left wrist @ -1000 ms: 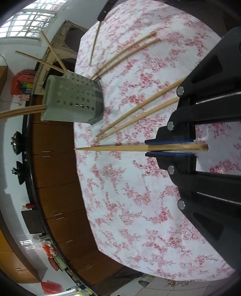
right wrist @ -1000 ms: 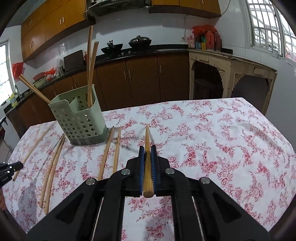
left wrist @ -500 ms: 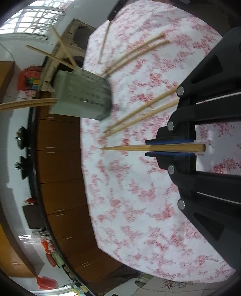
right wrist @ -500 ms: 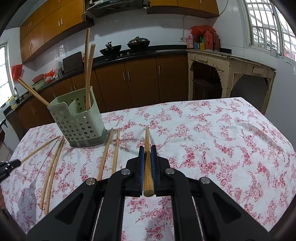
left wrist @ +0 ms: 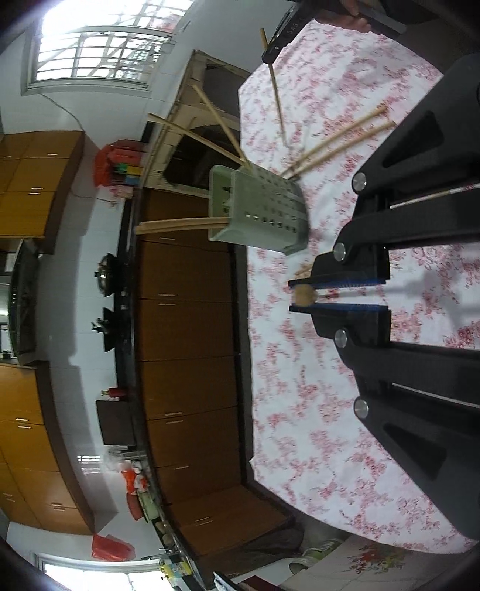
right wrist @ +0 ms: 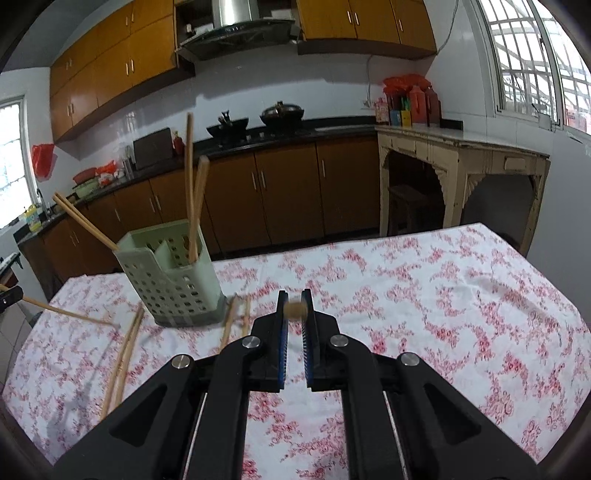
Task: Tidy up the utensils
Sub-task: 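Lift both held chopsticks upright and carry them toward the green holder, then lower both chopsticks into the green holder and open both grippers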
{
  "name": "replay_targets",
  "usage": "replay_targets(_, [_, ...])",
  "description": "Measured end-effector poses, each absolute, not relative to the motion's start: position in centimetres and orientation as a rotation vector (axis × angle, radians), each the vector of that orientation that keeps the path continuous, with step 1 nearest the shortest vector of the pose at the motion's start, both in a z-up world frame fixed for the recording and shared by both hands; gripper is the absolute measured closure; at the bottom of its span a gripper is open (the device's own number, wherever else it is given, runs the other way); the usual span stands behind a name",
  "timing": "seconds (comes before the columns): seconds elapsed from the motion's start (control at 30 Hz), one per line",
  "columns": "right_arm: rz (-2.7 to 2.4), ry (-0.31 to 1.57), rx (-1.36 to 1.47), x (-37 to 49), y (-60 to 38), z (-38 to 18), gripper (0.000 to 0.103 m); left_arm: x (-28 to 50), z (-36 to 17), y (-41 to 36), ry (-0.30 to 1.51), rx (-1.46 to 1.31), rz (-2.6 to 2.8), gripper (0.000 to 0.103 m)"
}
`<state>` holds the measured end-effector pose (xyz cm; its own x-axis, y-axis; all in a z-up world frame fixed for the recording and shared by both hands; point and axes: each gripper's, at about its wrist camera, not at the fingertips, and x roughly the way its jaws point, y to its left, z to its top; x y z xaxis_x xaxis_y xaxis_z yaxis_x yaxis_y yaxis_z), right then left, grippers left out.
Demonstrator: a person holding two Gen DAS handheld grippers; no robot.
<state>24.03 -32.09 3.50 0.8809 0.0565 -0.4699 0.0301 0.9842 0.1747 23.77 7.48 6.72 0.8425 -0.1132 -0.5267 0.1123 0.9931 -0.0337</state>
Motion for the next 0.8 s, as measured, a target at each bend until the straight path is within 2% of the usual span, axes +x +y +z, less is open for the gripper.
replay_targets(0.4, [0.055,0.430,0.216,23.2,-32.3,7.5,0.095,23.3,10.0,7.1,0.512,-0.022,-0.120,0.095])
replay_targets(0.8, [0.209,0.348,0.273,21.3,-31.6,14.6,0.095,21.4,16.1,3.9,0.438,0.008,-0.250,0.095])
